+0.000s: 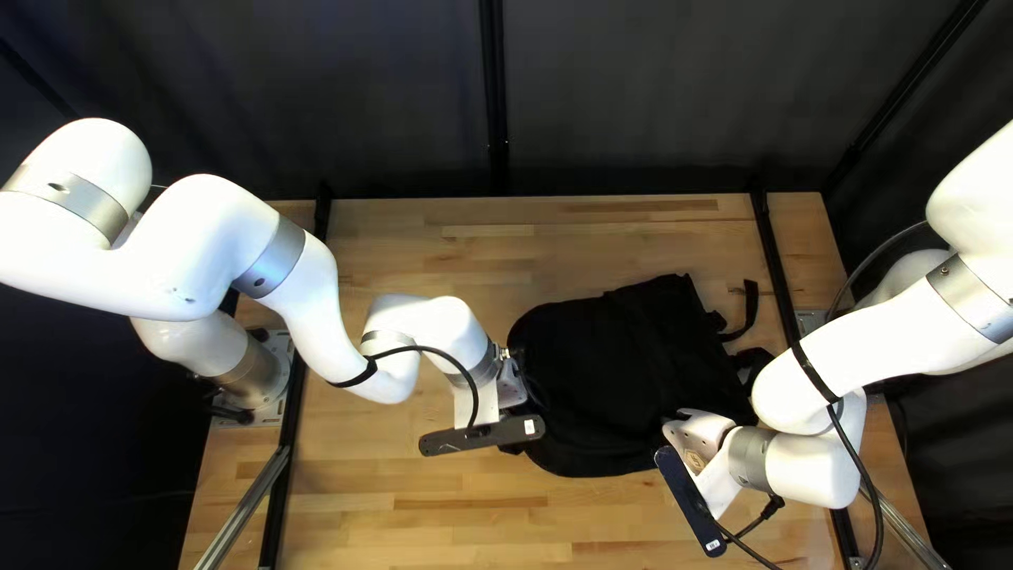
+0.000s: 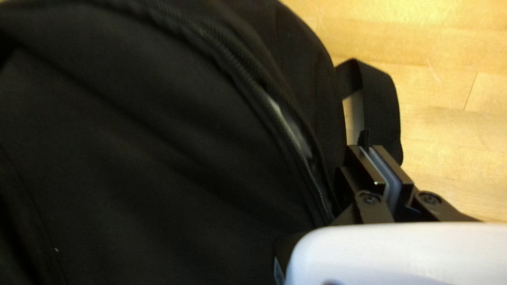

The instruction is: Remove a lunch box from a kids backpack

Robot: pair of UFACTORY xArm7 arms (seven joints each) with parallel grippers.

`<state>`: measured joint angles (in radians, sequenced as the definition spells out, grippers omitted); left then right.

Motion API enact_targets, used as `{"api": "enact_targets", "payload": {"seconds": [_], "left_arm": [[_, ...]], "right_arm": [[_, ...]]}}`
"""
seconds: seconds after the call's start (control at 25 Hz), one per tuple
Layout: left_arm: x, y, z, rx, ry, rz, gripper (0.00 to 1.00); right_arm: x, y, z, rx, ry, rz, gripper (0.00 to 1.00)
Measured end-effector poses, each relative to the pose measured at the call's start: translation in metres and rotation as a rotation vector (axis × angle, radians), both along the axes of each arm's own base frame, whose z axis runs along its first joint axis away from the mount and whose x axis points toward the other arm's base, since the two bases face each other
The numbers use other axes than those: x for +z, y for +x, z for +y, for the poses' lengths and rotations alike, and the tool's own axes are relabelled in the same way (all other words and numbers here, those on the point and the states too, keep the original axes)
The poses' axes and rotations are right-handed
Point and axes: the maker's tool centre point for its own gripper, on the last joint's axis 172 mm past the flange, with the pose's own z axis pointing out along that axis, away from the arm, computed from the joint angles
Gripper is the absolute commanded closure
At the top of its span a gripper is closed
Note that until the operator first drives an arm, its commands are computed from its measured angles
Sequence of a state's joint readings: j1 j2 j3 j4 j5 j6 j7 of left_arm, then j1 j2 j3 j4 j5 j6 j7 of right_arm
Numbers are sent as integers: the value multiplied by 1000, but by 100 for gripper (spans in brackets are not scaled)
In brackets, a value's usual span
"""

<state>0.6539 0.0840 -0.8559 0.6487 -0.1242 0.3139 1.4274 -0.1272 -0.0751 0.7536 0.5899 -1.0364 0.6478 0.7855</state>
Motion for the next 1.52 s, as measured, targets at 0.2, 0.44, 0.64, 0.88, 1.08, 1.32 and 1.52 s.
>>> {"api": "enact_targets", "payload": {"seconds": [0.2,0.44,0.64,0.88,1.08,1.32,1.52], "left_arm": [[2,-2,11,5,-10,-5,100],[5,-3,25,4,-15,-10,100],[5,-1,35,0,-16,-23,100],[10,0,45,-23,-26,-38,100],[14,3,51,-53,-40,-40,100],[16,3,59,-71,-54,-27,100],[19,3,70,-80,-66,-8,100]], "right_arm": [[0,0,0,1,0,0,100],[0,-1,-1,3,0,1,100],[1,-2,-1,7,-2,2,100],[0,-3,-1,10,-2,4,100],[0,-5,-3,11,0,7,100],[0,-11,-8,8,3,26,100],[-1,-15,-11,4,6,42,100]]}}
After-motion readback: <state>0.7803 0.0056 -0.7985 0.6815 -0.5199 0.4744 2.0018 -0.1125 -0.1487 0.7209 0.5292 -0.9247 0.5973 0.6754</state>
